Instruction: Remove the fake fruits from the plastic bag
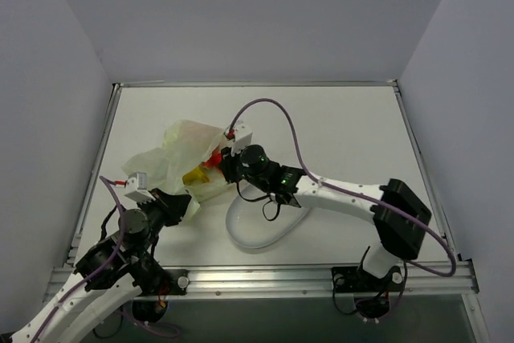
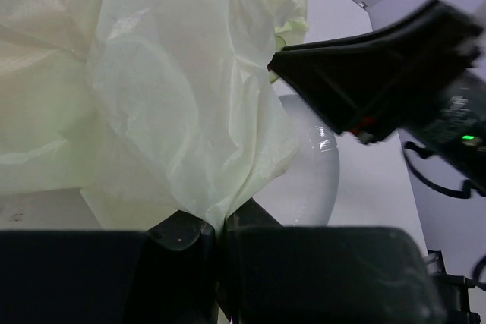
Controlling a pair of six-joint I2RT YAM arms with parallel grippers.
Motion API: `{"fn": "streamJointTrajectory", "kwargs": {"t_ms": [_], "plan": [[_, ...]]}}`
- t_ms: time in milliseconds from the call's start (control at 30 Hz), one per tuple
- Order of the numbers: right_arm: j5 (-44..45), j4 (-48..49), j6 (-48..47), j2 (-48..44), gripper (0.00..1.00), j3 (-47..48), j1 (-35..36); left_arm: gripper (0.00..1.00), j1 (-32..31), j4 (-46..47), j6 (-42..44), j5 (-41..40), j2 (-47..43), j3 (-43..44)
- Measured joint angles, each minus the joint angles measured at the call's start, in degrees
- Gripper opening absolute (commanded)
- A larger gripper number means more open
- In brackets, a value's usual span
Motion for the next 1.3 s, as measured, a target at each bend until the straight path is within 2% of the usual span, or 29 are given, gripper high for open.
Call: {"fn": "streamJointTrajectory", "kwargs": {"t_ms": [33, 100, 133, 300, 533, 867, 900, 1033, 1167, 1300], "plan": [[1.2, 0.0, 0.2, 3.0, 0.34, 0.5, -0.1, 0.02, 0.0, 0.1, 0.0, 0.2, 0.0, -0.3], [3.4, 0.0, 0.3, 8.8, 0.43, 1.6, -0.5, 0.02, 0.0, 0.4, 0.0, 0.5, -0.1, -0.7], [4.1, -0.1, 0.3, 11.4, 0.52, 2.4, -0.8, 0.02, 0.0, 0.5, 0.0, 0.5, -0.1, -0.7], [7.4, -0.3, 0.4, 18.9, 0.68, 5.8, -2.3, 0.02, 0.0, 1.6, 0.0, 0.6, -0.1, -0.7], [9.1, 3.1, 0.8, 22.4, 0.67, 8.5, -3.8, 0.02, 0.0, 2.9, 0.0, 1.3, 0.1, -0.7], [6.7, 5.6, 1.8, 30.9, 0.67, 12.7, -4.9, 0.02, 0.0, 3.5, 0.0, 1.7, 2.5, -0.7], [6.7, 5.5, 1.8, 31.1, 0.56, 12.7, -4.9, 0.02, 0.0, 3.5, 0.0, 1.7, 2.5, -0.7], [6.8, 5.8, 1.7, 31.2, 0.35, 12.8, -4.9, 0.02, 0.0, 3.5, 0.0, 1.6, 2.5, -0.7], [6.4, 6.3, 1.7, 28.9, 0.33, 11.4, -4.9, 0.02, 0.0, 3.4, 0.0, 1.4, 2.6, -0.7], [2.3, 7.0, 1.9, 20.0, 0.32, 6.5, -4.8, 0.02, 0.0, 3.5, 0.3, 0.5, 2.9, -0.7]]}}
